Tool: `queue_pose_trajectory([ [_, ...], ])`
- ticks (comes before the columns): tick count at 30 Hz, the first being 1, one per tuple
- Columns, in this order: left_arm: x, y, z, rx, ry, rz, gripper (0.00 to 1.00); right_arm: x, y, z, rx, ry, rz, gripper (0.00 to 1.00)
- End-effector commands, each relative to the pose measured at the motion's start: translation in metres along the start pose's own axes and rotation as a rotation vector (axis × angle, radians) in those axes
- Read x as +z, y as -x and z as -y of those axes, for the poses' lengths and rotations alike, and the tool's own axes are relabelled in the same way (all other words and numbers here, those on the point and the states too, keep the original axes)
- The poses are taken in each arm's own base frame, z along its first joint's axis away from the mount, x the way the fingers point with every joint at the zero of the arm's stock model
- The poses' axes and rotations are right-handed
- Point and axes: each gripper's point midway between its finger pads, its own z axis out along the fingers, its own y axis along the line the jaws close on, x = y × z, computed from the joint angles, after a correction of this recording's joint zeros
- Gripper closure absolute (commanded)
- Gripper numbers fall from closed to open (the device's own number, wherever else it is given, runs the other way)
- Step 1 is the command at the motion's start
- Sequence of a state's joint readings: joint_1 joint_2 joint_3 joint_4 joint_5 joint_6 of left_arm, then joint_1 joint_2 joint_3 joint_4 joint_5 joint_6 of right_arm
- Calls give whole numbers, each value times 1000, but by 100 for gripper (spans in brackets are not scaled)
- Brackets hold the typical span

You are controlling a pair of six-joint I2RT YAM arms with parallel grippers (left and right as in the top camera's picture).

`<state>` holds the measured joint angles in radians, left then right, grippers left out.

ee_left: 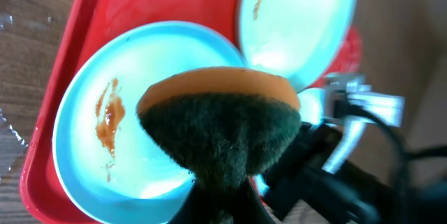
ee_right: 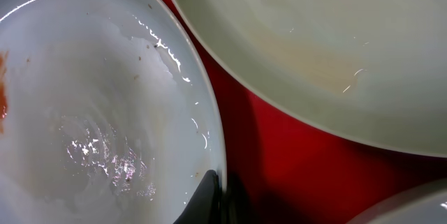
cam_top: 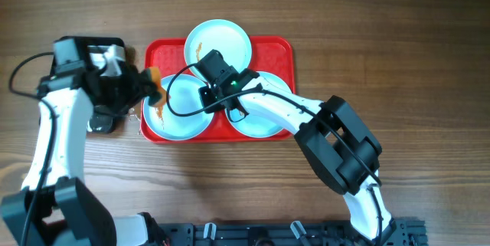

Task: Clean dirty plates on tray and stack at the side
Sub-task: 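Scrub the left plate with the sponge in the left gripper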

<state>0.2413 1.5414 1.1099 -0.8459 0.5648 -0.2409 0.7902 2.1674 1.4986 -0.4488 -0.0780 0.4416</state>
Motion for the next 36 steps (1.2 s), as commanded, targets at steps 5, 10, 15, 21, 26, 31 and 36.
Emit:
queue_pose_trajectory([
  [5, 36, -20, -29, -68, 151, -97, 96, -9, -1, -10, -22, 35, -13, 96],
  [10, 79, -48, -43, -21, 146, -140, 96, -14, 1, -12, -23, 39, -6, 96],
  [15, 99, -50, -37, 73, 121, -103, 96, -14, 2, -12, -42, 37, -4, 96],
  [21, 83, -31, -100, 111, 512, 25, 96, -14, 1, -10, -81, 29, -7, 96],
  [26, 62, -9, -108, 129, 640, 116, 96, -14, 1, -9, -81, 23, -7, 96],
  [31, 28, 20, -69, 159, 572, 262, 96, -15, 4, -6, -81, 2, 5, 96],
  [36, 12, 19, -31, 188, 408, 305, 96, -48, 27, -17, -113, 18, 87, 96],
])
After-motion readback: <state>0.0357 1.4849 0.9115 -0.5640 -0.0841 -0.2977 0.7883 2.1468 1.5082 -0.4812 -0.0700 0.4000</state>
